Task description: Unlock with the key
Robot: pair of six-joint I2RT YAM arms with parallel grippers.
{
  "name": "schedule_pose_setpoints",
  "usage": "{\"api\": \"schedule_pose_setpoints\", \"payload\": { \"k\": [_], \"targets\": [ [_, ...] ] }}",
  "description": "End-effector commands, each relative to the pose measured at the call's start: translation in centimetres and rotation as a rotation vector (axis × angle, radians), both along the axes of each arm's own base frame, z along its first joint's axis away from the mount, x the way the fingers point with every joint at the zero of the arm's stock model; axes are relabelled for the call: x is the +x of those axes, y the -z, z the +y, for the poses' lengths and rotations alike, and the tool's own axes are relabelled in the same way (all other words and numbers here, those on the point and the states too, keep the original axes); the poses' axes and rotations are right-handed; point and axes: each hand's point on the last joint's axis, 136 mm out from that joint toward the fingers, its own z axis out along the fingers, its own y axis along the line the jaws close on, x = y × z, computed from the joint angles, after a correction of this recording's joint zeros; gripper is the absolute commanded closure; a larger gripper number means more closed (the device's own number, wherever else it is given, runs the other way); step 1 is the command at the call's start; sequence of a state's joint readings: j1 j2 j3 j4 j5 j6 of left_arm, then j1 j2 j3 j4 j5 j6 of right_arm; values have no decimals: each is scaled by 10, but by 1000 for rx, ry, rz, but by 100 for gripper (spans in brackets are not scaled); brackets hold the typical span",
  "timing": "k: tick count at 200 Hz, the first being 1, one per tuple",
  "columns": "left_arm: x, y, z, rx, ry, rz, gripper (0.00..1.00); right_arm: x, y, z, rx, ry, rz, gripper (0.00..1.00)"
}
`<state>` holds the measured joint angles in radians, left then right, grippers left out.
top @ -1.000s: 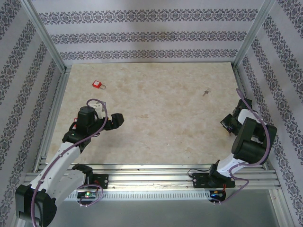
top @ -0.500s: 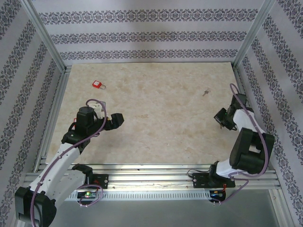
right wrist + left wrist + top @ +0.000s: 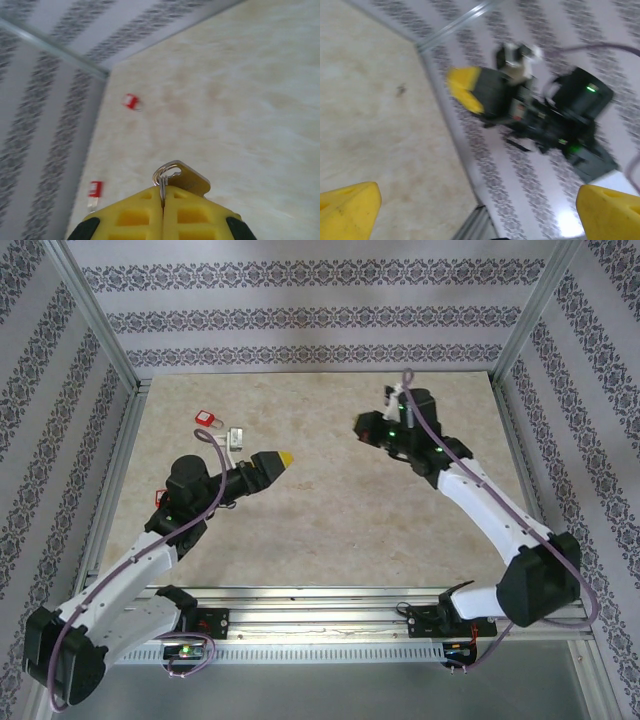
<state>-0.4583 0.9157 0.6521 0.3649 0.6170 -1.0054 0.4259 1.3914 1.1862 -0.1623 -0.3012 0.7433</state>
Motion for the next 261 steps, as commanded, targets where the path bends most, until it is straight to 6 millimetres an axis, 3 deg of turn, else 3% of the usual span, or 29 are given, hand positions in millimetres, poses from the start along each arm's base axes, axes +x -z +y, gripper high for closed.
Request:
{"api": "schedule_pose_setpoints", "payload": {
  "k": [1, 23, 38, 65, 81, 125, 179, 235, 261],
  "targets": [
    [-24, -42, -6, -5, 30, -259, 3, 6, -50, 36, 123, -28, -89, 100],
    [-27, -16, -19, 100, 54, -321, 14, -5, -63, 60, 154, -72, -93, 100],
    [-17, 3, -25, 156, 49, -318, 23, -13, -65, 67, 166, -82, -78, 100],
    [9, 30, -27, 268, -18, -341, 26, -28, -66, 67, 192, -87, -46, 100],
    [21, 35, -32, 308, -36, -406, 25, -38, -64, 65, 182, -79, -33, 100],
    [44, 31, -43, 343, -79, -583, 27, -54, -54, 67, 187, -84, 23, 100],
    [39, 9, -51, 269, -104, -862, 32, -66, -51, 70, 195, -104, 38, 100],
    [43, 10, -59, 261, -86, -907, 36, -72, -49, 75, 201, -127, 48, 100],
    [47, 12, -60, 296, -89, -901, 43, -76, -49, 78, 206, -141, 50, 100]
  ]
}}
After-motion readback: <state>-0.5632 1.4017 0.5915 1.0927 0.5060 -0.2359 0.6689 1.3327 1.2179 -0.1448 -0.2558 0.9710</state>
